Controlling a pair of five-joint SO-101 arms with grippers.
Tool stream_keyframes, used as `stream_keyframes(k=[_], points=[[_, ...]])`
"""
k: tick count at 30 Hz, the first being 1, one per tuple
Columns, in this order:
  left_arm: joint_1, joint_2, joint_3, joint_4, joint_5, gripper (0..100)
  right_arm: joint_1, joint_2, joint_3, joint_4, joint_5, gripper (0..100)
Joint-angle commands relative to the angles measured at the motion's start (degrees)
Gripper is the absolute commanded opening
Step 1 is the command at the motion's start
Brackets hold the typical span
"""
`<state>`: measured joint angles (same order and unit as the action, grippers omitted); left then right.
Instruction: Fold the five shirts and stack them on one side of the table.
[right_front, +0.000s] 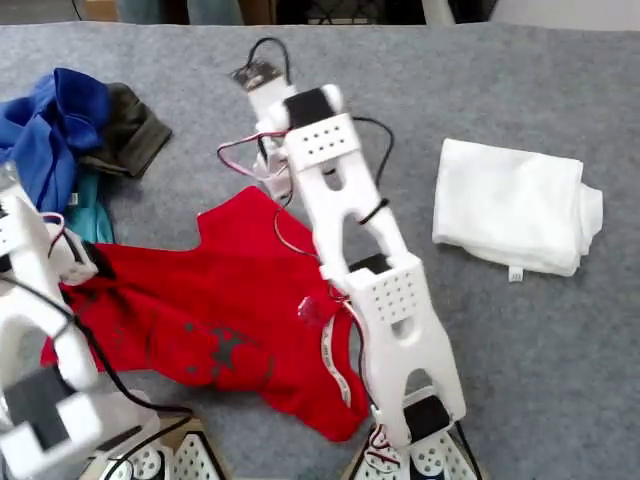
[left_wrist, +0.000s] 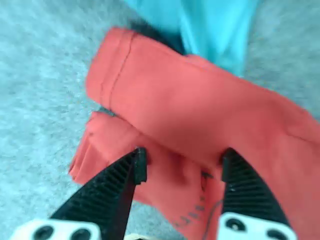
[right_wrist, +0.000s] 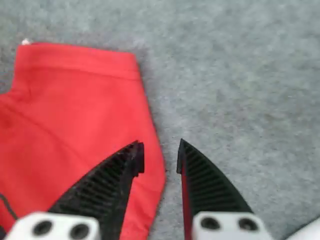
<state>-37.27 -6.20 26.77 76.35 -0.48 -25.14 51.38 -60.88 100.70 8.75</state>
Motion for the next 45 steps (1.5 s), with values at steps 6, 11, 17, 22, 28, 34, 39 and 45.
stream_keyframes(k=[6,11,17,22,28,34,39,45], points=[[-1.7,17.2,-5.1,-1.1,-4.6,2,-2.3,5.8,0.0,0.4,-0.4,12.2],[-5.3,21.1,-9.7,3.8,-6.7,3,-2.3,8.9,0.0,0.4,-0.4,12.0],[-7.2,20.3,-10.9,9.1,-12.7,3,-2.3,8.7,0.0,0.4,-0.4,4.3],[-7.3,19.3,-10.2,11.1,-14.6,3,-2.4,8.5,0.7,0.4,-0.5,2.4],[-7.0,19.1,-10.2,13.5,-15.0,3,-3.3,8.2,1.7,0.5,-0.5,1.8],[-7.5,19.1,-10.2,14.4,-19.6,3,-3.9,2.0,7.0,0.5,-7.6,14.3],[-7.9,19.1,-10.2,14.7,-19.8,3,-3.9,-2.8,15.6,0.5,-8.2,27.0],[-7.8,19.1,-10.2,14.7,-19.8,3,-6.2,-7.8,24.7,0.4,-8.2,23.6]])
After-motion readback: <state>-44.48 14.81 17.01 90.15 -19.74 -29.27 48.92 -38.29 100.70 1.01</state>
